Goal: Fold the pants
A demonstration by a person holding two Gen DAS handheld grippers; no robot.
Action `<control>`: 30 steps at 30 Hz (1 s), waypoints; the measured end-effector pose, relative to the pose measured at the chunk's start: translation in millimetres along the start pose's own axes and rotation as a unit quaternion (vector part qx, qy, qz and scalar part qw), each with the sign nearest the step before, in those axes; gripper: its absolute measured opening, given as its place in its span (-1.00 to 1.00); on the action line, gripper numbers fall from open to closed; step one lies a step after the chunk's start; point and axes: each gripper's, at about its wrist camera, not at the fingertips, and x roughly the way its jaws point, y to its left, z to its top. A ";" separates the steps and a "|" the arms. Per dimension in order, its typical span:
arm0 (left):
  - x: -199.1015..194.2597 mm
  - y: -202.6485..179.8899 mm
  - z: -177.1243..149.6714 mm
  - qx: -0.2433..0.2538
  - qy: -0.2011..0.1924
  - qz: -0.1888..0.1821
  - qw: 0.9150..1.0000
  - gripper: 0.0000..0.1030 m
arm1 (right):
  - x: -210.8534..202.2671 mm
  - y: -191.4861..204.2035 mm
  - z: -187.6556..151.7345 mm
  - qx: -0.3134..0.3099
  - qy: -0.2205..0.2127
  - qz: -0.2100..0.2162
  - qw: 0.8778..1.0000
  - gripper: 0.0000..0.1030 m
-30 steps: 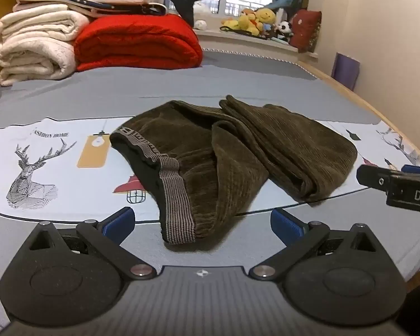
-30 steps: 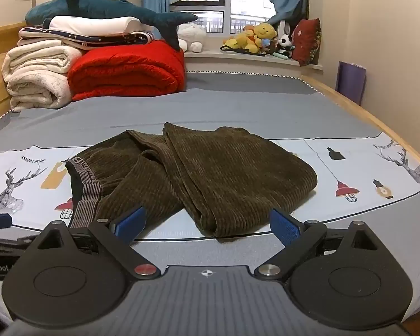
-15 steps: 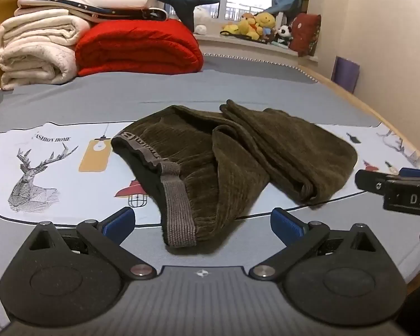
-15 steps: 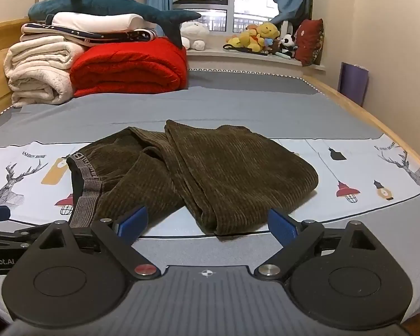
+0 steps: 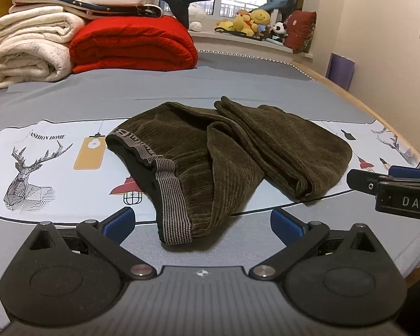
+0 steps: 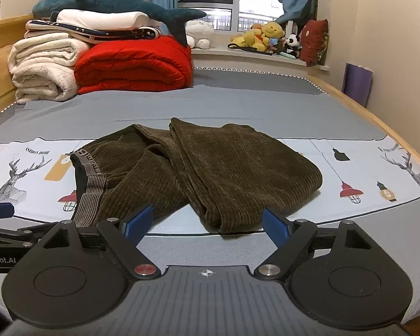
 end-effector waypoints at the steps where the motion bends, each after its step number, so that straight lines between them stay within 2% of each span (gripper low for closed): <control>1: 0.2 0.2 -0.1 0.000 0.001 0.000 1.000 1.00 | 0.0 -0.3 0.1 0.001 0.000 0.000 1.000 0.67; 30: 6.2 5.8 -0.4 -0.012 0.017 0.008 1.000 1.00 | 6.6 -0.9 -0.9 0.002 0.015 -0.001 1.000 0.67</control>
